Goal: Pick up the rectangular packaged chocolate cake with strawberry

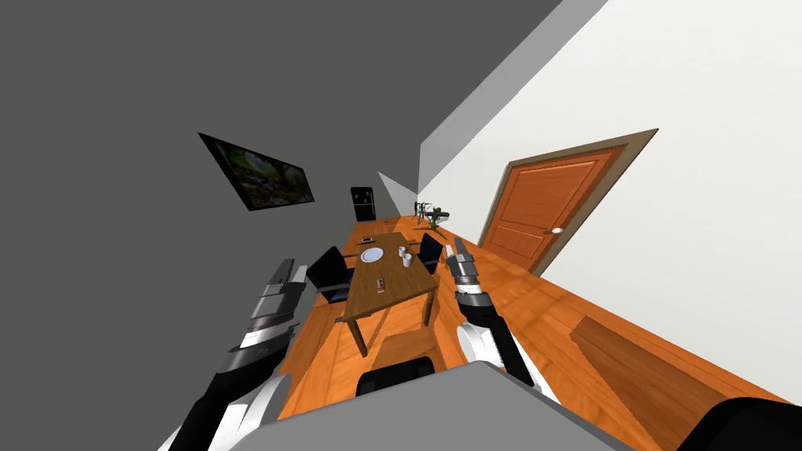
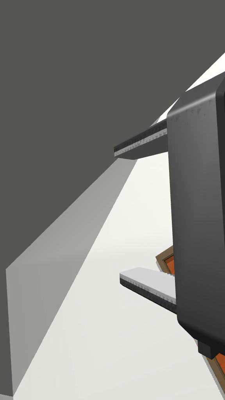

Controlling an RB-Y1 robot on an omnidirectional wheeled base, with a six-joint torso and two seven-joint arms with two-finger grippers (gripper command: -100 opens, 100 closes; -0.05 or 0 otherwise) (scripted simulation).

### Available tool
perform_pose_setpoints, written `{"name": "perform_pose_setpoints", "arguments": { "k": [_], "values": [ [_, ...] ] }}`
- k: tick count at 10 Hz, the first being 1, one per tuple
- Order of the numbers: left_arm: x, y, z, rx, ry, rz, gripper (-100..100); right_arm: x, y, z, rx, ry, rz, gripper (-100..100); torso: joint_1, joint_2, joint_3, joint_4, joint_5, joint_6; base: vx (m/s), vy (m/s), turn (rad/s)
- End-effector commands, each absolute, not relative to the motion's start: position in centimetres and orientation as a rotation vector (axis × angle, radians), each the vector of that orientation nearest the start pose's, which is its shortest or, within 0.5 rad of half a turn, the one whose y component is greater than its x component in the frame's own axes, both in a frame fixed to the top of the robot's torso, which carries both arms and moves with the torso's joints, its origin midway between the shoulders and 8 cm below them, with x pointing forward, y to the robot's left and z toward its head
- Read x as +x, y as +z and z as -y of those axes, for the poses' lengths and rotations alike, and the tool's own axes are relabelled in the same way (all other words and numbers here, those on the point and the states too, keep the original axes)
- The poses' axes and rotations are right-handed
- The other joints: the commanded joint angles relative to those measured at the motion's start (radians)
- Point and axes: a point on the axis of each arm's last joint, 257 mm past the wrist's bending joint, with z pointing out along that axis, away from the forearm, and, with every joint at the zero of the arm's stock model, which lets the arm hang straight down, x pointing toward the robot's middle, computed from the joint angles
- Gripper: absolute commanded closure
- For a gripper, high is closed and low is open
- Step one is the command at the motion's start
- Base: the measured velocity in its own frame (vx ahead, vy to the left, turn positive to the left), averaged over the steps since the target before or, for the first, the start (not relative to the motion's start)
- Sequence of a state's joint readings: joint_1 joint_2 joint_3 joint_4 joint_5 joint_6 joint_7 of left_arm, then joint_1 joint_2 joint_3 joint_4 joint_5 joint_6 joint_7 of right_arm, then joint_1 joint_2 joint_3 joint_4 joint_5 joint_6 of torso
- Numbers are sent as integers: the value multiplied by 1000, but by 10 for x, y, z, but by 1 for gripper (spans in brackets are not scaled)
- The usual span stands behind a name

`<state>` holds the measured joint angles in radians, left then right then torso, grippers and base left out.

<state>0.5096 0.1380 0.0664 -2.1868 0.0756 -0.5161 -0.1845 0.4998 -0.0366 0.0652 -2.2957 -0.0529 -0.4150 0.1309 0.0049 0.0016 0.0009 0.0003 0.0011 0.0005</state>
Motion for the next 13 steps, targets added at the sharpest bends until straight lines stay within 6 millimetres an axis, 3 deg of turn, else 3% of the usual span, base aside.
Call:
{"name": "perform_pose_setpoints", "arguments": {
  "k": [1, 5, 7, 10, 12, 13],
  "values": [
    [361, -27, -311, -602, -1079, -828, -100, 358, 14, 261, 675, 1267, -700, 0, 0, 0, 0, 0, 0, 0, -28, 74, -254],
    [371, -50, -317, -617, -1062, -927, -100, 358, 14, 261, 675, 1267, -700, 0, 0, 0, 0, 0, 0, 0, -19, 55, -195],
    [380, -80, -328, -661, -1033, -1024, -100, 357, 14, 261, 675, 1267, -700, 0, -1, -1, 0, 0, 0, 0, -23, 64, -279],
    [385, -97, -334, -678, -1016, -1089, -100, 358, 14, 261, 675, 1267, -700, 0, -1, -1, -1, 0, 0, 0, -17, 49, -216],
    [390, -136, -350, -734, -963, -1207, -100, 357, 14, 261, 675, 1267, -700, 0, -1, -2, -1, 0, 0, 0, -16, 49, -319],
    [391, -135, -351, -733, -968, -1212, -100, 357, 14, 261, 675, 1267, -700, 0, 0, -2, -1, 0, 0, 0, -18, 57, -213]
  ]
}}
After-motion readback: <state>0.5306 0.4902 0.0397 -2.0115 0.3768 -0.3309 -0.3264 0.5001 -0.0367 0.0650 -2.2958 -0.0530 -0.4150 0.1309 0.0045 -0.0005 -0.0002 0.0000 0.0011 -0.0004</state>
